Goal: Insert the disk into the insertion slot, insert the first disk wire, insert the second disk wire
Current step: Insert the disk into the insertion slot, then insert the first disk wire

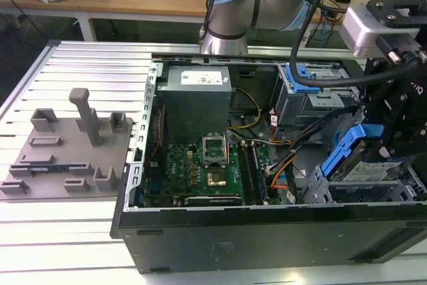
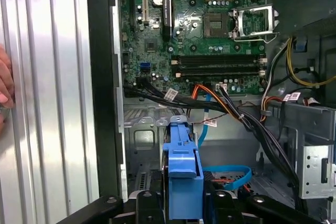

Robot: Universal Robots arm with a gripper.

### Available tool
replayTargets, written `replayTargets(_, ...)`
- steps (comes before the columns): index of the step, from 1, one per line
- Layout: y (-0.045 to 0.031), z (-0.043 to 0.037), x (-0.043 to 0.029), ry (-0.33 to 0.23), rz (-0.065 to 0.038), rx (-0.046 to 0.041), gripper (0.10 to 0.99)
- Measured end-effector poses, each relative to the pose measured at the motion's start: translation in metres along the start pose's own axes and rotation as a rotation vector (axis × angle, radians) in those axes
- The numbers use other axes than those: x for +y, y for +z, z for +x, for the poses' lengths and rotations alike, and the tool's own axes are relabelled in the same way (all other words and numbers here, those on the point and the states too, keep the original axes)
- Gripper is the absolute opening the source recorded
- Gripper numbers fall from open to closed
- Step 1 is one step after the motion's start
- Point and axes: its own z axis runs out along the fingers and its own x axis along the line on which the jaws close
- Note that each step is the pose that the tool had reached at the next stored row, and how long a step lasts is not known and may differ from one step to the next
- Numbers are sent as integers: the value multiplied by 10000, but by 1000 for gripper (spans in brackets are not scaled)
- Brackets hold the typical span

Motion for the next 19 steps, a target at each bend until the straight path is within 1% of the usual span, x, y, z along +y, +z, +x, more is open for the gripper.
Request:
replayTargets(1, 2, 0, 0, 0, -1, 1, 443)
replayTargets(6, 3, 0, 0, 0, 0, 0, 443)
replayTargets(7, 3, 0, 0, -1, -1, 2, 455)
replayTargets(8, 4, 0, 0, -1, 0, 0, 522)
replayTargets(13, 4, 0, 1, -1, 0, 10, 522)
replayTargets(15, 4, 0, 1, -3, 1, 38, 522)
replayTargets(19, 4, 0, 1, -4, 1, 56, 522)
